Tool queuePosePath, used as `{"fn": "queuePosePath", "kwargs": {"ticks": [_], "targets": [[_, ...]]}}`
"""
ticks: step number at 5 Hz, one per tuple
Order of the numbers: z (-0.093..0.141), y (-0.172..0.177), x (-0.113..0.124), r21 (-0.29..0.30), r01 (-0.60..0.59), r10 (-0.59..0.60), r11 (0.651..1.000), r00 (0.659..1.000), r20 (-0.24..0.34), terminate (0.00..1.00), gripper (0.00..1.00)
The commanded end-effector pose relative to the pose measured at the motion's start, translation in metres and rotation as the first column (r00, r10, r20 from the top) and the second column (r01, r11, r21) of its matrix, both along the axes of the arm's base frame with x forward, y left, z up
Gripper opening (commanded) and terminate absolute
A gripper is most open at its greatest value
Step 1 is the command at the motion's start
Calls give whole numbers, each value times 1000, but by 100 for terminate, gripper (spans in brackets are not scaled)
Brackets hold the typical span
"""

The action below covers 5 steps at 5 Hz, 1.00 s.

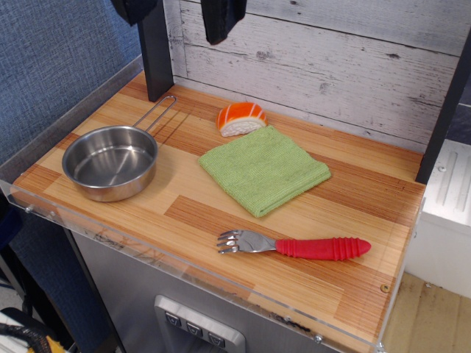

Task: Move the green towel between the red fork and pot

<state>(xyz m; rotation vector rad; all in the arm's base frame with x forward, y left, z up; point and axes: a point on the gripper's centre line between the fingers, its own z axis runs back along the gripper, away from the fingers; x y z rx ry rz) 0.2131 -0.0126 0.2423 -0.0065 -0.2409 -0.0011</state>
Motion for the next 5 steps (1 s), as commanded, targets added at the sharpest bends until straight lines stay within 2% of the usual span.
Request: {"fn": "queuePosePath", "kwargs": {"ticks": [1, 2, 3, 4, 5], "targets": [[0, 0, 0, 0, 0, 0, 1000, 1000, 0, 0, 100], [23, 5, 39, -13, 43, -42, 999, 995, 94, 0, 100], [40, 5, 61, 11, 90, -91, 996, 980, 176, 0, 100], [27, 0, 76, 17, 90, -92, 996, 975, 205, 0, 100], [-3, -4, 76, 76, 128, -140, 989, 973, 183, 0, 100]]}}
